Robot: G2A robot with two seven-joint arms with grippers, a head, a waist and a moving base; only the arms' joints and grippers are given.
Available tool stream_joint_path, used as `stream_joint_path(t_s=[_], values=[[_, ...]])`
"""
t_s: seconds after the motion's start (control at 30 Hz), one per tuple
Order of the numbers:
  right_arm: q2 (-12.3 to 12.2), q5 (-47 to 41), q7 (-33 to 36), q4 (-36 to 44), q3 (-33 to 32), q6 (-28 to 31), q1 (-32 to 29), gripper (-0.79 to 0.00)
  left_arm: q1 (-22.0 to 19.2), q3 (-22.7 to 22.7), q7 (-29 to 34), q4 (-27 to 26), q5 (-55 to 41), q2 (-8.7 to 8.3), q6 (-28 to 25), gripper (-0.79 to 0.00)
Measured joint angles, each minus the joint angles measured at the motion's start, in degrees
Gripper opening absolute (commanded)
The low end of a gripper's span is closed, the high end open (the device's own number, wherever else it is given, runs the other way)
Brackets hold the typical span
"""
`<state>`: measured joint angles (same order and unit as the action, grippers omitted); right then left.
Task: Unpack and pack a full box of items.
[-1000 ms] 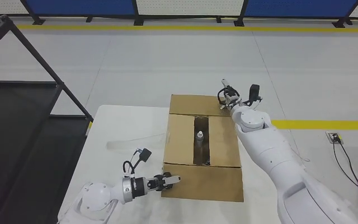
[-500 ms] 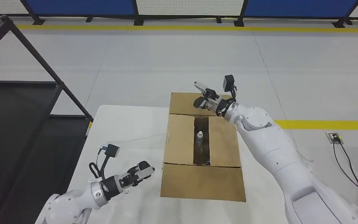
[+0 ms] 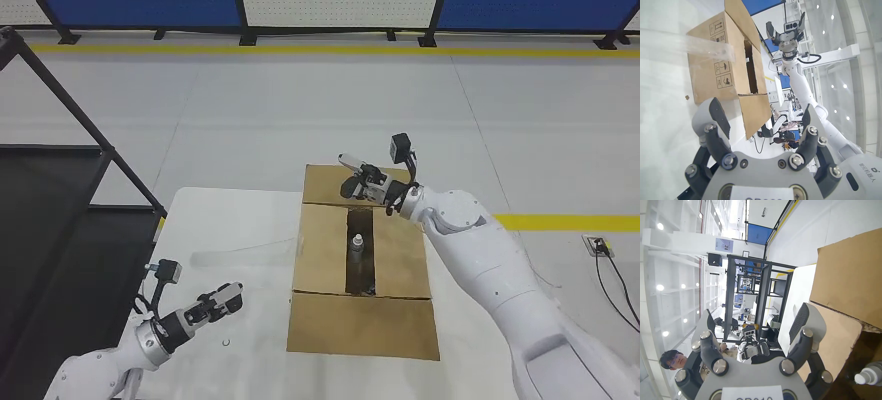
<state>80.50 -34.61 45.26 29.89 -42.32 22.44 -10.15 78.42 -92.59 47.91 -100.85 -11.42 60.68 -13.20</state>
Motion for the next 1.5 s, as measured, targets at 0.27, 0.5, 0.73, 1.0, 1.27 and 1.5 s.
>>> stream_joint_path(t_s=[0.27,0.5,0.73,1.0,1.27,1.5], values=[[-3.16,9.82,12.28,4.41,-0.54,1.36,-4.37,0.000,-6.20,6.14,-2.70,4.76,-1.41,0.70,2.12,0.000],[-5.90,14.23,16.38,9.25,-2.81,-0.55,-9.02,0.000,-11.72,12.31,-3.53,10.20,-0.39,1.49,2.76,0.000],[-7.75,18.61,14.92,15.62,-4.85,-6.13,-12.43,0.000,-14.28,16.41,-3.73,12.68,0.17,2.09,2.56,0.000],[-8.07,20.03,15.63,18.81,-5.47,-9.97,-13.46,0.000,-15.49,18.58,-4.21,13.74,0.96,2.44,2.13,0.000],[-6.29,20.43,14.93,16.47,-3.02,-13.01,-11.86,0.000,-15.13,19.07,-3.78,13.42,0.52,2.48,1.45,0.000],[-4.61,17.93,14.86,12.82,-2.28,-11.32,-10.31,0.000,-14.61,19.42,-3.48,12.35,0.74,2.46,1.32,0.000]])
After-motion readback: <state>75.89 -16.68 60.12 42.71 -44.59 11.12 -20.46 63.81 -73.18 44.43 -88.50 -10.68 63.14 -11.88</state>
